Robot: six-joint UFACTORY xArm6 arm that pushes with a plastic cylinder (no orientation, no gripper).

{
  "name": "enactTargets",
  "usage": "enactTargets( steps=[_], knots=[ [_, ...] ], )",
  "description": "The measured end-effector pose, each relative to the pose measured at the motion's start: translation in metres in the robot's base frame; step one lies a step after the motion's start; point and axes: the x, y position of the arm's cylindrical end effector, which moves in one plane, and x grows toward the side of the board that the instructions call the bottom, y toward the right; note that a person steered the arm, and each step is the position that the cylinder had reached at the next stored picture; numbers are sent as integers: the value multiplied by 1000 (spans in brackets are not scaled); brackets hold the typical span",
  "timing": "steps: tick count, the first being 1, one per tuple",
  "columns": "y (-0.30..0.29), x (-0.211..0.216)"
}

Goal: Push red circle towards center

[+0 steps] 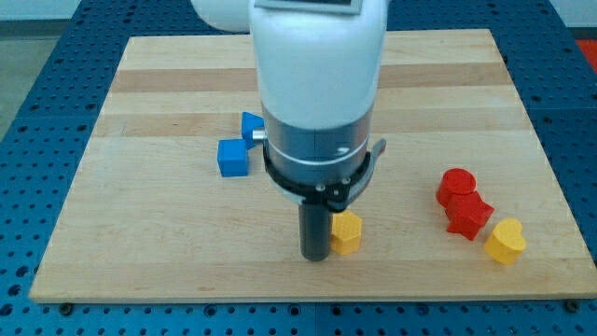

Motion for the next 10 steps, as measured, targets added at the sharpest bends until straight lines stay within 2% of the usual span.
enactTargets(
  steps=[1,6,9,10],
  knots=[
    [2,-10],
    [113,-10],
    [119,-15],
    [119,-37]
  ],
)
